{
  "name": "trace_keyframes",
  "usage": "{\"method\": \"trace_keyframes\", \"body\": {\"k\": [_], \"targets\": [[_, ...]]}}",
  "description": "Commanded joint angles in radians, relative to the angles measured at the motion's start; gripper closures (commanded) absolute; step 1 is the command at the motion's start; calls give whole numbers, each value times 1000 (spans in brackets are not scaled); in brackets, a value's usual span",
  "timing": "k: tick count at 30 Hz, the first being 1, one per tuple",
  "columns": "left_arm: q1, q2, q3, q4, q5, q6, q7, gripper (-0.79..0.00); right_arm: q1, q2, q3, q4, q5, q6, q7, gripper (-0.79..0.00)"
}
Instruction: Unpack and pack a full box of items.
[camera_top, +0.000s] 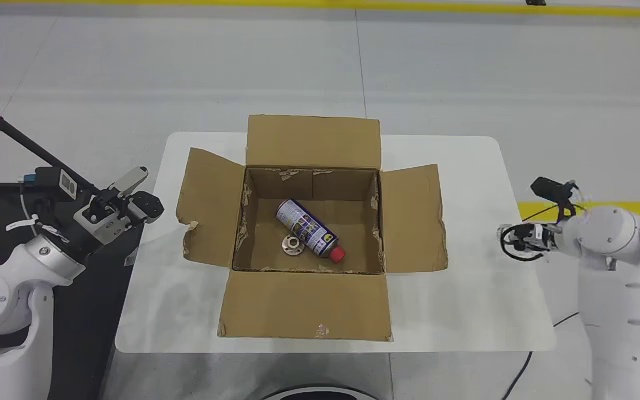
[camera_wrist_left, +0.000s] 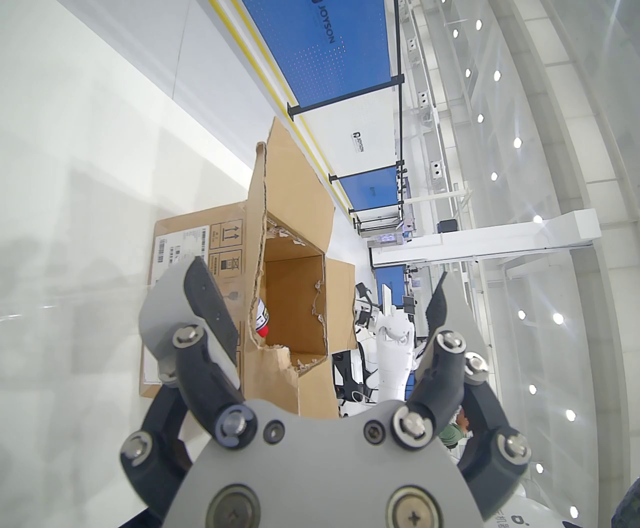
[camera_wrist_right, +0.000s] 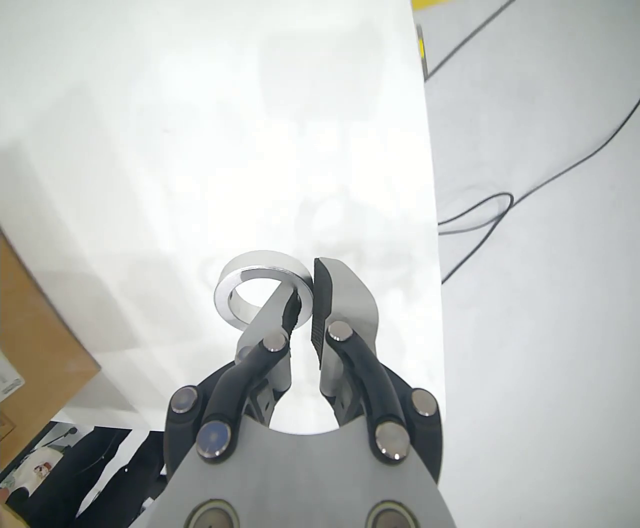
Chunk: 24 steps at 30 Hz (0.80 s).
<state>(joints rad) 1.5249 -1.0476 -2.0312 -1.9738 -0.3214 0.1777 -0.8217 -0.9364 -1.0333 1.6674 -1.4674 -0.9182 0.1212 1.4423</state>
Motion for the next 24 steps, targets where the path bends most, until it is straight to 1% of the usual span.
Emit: {"method": "trace_keyframes", "body": {"k": [1,3,7,10,13,15,19,21,24], "targets": [[0,0,0,0,0,0,0,-785,-20,0,15,-127,41,25,-15,0],[0,0,0,0,0,0,0,-785,-37,-1,22,-234,64,59,-32,0],[0,0,0,0,0,0,0,-785,-49,-7,7,-427,110,146,-103,0],[0,0,0,0,0,0,0,-785,-41,-14,-34,-521,157,174,-157,0],[0,0,0,0,0,0,0,-785,-14,-21,-108,-579,202,182,-211,0],[0,0,0,0,0,0,0,-785,13,-28,-182,-599,222,177,-242,0],[0,0,0,0,0,0,0,-785,97,-45,-368,-588,179,194,-286,0],[0,0,0,0,0,0,0,-785,147,-59,-469,-558,193,188,-304,0],[0,0,0,0,0,0,0,-785,234,-86,-628,-479,172,197,-317,0]]}}
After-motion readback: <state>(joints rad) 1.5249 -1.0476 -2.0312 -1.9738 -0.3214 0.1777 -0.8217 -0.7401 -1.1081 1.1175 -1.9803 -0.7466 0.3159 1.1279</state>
